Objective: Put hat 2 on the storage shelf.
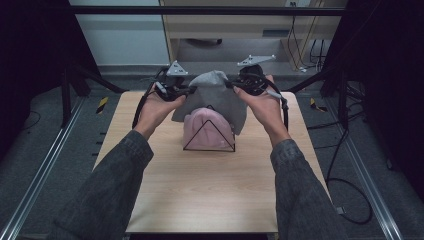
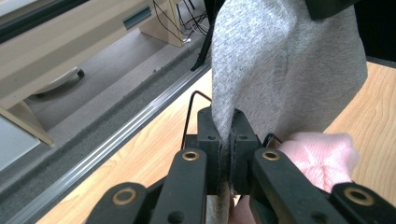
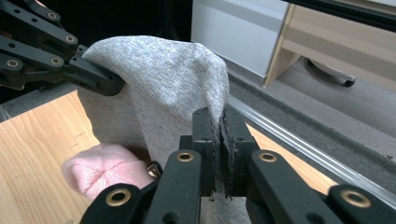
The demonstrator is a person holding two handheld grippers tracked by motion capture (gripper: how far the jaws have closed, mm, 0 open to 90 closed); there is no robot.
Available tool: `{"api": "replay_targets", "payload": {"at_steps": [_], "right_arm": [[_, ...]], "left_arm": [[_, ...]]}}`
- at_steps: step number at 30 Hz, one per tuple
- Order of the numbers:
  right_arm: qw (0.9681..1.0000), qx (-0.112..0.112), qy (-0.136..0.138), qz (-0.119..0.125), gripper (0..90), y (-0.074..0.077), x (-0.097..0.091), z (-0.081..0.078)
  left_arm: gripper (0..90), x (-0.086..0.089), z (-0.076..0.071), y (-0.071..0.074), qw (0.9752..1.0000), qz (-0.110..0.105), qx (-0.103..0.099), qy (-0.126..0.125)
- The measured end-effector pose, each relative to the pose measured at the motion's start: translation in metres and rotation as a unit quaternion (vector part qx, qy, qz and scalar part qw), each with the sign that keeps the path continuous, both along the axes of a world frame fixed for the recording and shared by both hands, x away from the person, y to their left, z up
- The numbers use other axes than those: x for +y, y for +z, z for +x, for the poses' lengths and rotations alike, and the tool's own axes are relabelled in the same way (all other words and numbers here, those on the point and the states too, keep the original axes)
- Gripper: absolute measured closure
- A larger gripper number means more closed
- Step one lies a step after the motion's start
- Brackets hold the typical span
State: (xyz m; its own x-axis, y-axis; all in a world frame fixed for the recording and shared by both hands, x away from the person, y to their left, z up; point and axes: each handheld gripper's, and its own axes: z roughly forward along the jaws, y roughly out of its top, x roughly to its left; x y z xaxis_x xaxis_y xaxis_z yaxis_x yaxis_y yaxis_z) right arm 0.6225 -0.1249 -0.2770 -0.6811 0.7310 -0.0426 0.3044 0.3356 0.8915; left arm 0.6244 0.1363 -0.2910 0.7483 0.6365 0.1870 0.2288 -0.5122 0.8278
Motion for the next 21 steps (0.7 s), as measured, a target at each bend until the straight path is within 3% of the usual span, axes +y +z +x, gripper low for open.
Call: {"api": "replay_targets", "payload": {"at_steps": [21], "right_arm": [[0.9991, 0.026, 0.016, -0.029, 85.5, -0.028, 0.019, -0.002]], "left_arm": [[86.4, 0.014, -0.006, -0.038, 0.9993, -0.014, 0.031, 0.013]]}}
